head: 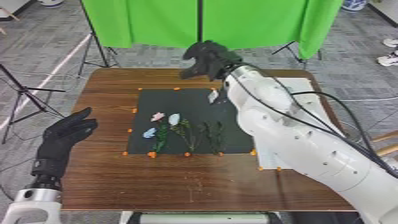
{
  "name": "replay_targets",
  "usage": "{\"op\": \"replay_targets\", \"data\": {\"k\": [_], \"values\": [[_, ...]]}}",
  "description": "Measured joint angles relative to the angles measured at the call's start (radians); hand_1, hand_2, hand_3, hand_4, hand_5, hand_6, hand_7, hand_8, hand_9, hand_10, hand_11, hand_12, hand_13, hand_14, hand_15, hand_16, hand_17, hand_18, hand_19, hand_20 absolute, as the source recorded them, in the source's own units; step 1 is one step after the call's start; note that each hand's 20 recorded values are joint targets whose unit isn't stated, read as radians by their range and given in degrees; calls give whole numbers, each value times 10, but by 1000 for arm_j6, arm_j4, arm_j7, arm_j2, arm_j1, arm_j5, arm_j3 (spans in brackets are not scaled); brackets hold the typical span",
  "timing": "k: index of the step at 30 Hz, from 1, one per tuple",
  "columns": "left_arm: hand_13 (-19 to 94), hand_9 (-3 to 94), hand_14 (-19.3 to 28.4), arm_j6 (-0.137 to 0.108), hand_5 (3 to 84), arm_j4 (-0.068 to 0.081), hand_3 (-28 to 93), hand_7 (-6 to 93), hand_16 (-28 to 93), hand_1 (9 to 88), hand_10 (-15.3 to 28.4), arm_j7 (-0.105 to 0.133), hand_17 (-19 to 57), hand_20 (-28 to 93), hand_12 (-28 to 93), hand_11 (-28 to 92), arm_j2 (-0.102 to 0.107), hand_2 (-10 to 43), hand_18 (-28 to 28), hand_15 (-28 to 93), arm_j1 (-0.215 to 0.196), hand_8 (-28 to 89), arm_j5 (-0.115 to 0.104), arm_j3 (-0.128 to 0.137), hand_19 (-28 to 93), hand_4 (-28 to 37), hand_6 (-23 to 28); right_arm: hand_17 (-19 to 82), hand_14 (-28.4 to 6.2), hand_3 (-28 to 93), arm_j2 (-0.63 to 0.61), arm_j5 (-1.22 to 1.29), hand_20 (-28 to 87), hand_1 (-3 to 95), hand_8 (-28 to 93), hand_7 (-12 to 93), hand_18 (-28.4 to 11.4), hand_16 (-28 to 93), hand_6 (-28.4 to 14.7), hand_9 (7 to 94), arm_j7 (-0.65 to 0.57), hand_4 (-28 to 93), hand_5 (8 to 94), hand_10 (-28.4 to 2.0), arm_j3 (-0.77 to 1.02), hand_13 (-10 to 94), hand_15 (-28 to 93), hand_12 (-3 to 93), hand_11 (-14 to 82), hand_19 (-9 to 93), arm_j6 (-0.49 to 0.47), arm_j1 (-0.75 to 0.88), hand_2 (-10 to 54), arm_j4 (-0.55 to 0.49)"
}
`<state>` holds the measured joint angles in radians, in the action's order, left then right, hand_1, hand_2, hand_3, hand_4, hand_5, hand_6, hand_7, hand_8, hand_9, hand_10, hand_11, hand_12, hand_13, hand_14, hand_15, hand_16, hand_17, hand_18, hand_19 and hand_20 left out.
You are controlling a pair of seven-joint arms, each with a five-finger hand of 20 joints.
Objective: Arrange flowers
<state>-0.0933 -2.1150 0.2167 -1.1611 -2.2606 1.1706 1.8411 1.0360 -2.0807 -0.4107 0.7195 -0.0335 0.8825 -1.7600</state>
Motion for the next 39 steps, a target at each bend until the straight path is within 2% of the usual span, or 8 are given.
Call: {"op": "replay_targets", "data": {"k": [3,6,8,11,19,39], "values": [[397,467,167,0,438,-3,680,105,-22,425,131,0,127,201,120,195,-1,-18,130,195,-5,-66,0,3,150,-38,55,487,-97,591,-40,0,479,245,-60,81,-201,281,-26,495,-34,-152,449,-195,99,766,607,189,63,908,47,19,-95,2],[397,467,167,0,439,-4,681,104,-21,425,131,0,127,201,120,194,-3,-18,130,195,-8,-66,1,4,150,-38,55,480,-106,578,-79,0,478,238,-57,79,-209,280,-27,519,-90,-146,456,-201,182,762,608,194,73,907,1,37,-95,17],[397,467,167,0,439,-4,681,104,-22,425,131,0,127,201,120,194,-4,-18,130,195,-9,-66,1,4,150,-38,56,480,-108,574,-109,0,479,239,-58,84,-212,281,-26,563,-124,-142,476,-198,206,764,614,207,94,911,-50,44,-95,39],[397,467,167,0,439,-5,679,104,-21,426,131,0,127,201,120,194,-6,-17,130,195,-11,-66,1,7,149,-38,55,488,-103,577,-139,4,481,246,-61,98,-213,282,-22,618,-145,-138,510,-190,218,774,626,226,138,923,-97,59,-95,94],[397,468,167,3,440,-4,682,104,-22,425,130,-2,126,201,120,193,-7,-19,130,194,-9,-65,2,6,149,-37,56,511,-89,614,-141,-11,493,297,-77,135,-207,283,-11,668,-166,-146,561,-176,203,792,645,249,194,932,-73,113,-95,238],[397,468,168,16,439,-4,681,104,-21,424,131,-6,126,201,121,192,-8,-19,130,194,-8,-65,3,7,148,-38,53,524,-76,648,-140,-41,505,369,-96,176,-198,287,9,681,-216,-165,591,-160,214,802,653,253,225,932,-50,222,-95,318]]}}
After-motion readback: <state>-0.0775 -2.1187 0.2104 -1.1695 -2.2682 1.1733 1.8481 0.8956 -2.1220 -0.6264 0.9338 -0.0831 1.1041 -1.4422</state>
